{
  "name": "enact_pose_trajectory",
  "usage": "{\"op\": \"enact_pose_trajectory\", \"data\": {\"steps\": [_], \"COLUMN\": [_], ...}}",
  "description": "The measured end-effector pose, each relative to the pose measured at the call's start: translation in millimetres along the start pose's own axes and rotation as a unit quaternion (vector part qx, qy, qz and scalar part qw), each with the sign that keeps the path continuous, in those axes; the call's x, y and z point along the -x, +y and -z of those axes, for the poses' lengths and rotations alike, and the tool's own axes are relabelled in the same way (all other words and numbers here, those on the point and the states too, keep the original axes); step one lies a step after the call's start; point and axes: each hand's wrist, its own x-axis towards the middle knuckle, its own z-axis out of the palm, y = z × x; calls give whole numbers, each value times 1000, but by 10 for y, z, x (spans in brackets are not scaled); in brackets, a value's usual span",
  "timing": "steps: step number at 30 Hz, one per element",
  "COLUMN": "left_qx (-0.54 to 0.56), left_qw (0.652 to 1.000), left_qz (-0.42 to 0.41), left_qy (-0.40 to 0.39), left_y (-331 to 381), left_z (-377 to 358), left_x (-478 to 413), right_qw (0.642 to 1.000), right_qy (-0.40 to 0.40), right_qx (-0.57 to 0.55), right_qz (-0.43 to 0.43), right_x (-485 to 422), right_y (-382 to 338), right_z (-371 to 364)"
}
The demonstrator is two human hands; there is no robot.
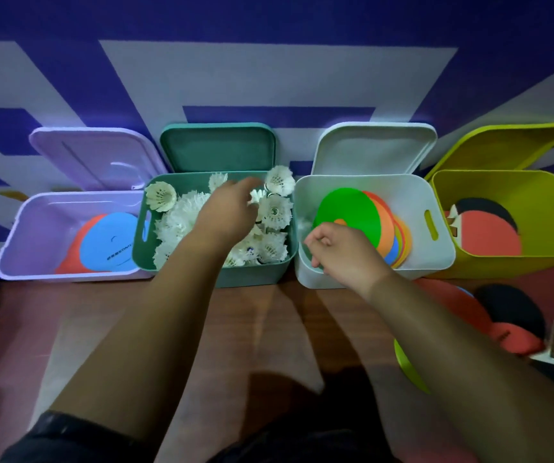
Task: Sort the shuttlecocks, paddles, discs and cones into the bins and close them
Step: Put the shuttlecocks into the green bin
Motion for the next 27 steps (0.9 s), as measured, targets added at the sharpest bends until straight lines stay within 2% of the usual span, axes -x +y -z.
{"op": "enact_pose_trajectory", "data": {"steps": [13, 19, 27], "left_qx": [107, 161, 205], "left_qw": [993, 985, 969], "left_qz": [39, 33, -23], "left_qy": [-13, -59, -140], "left_y": [150, 341, 682], "left_z": [-69, -195, -495], "left_x": [679, 834, 1026], "right_qw": [998, 995, 985], "right_qy": [25, 52, 107], "right_qx": [-53, -81, -99], "right_qz": [-14, -30, -97], "right_x": [161, 385, 841], "right_y": [86, 151, 575], "right_z": [-3, 67, 175]}}
